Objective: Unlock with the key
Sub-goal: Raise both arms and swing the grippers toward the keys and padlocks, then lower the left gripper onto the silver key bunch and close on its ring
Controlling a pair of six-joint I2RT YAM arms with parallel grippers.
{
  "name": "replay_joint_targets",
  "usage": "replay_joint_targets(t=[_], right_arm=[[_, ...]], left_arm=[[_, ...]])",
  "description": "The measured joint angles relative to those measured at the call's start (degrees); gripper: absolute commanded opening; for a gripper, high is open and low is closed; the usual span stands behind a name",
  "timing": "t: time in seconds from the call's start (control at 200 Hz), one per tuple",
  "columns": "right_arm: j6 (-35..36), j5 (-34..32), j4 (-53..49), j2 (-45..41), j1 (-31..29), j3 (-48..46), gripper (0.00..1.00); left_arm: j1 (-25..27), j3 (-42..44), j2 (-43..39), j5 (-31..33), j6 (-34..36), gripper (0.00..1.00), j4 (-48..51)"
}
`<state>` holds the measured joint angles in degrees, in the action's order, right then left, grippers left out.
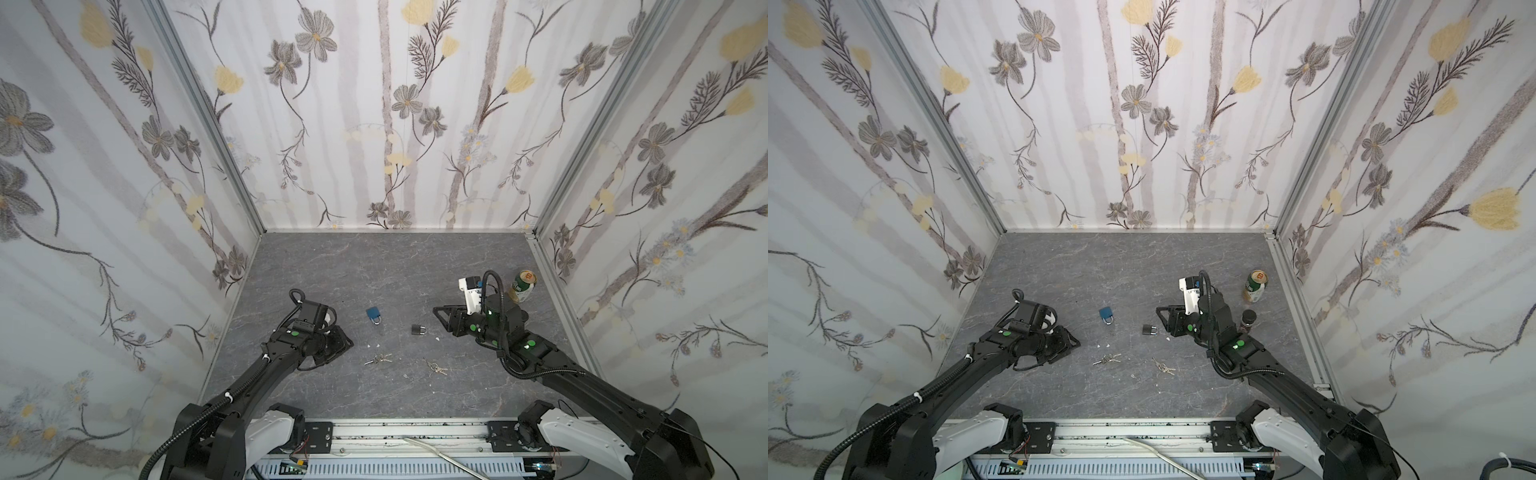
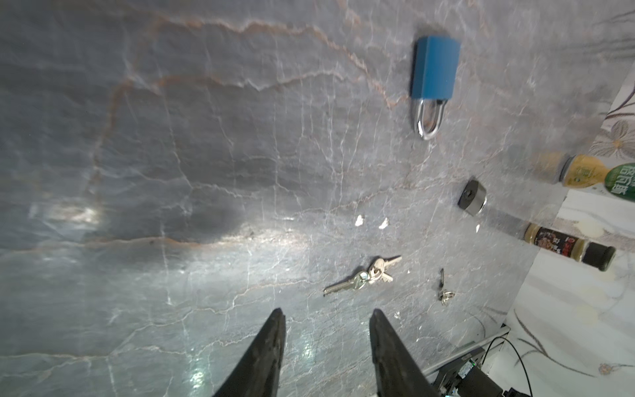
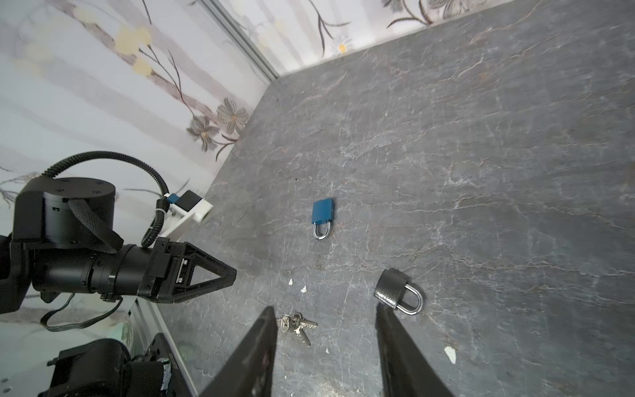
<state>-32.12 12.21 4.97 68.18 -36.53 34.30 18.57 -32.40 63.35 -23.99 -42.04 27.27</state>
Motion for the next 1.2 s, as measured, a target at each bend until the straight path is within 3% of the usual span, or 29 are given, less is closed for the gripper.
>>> replay_joint_targets(t=[0.22, 0.495, 0.779, 1.204], right_arm=[[0.7, -1.7, 0.0, 5.0, -5.9, 1.2, 0.47], [-1.6, -3.7, 0.5, 3.0, -7.7, -2.3, 0.47], [-3.0, -5.6, 0.5, 0.8, -7.8, -5.2, 0.48], [-4.1, -6.6, 0.9, 1.2, -7.8, -6.0, 0.48]], left_arm=[[7.6, -2.3, 4.9, 0.9, 0.0, 0.38, -1.1], [14.5, -8.5, 12.9, 3.9, 1.4, 0.34, -1.9], [18.8, -13.2, 21.0, 6.6, 3.4, 0.34, -0.8], [21.9, -15.7, 26.0, 9.0, 5.0, 0.21, 2.0]])
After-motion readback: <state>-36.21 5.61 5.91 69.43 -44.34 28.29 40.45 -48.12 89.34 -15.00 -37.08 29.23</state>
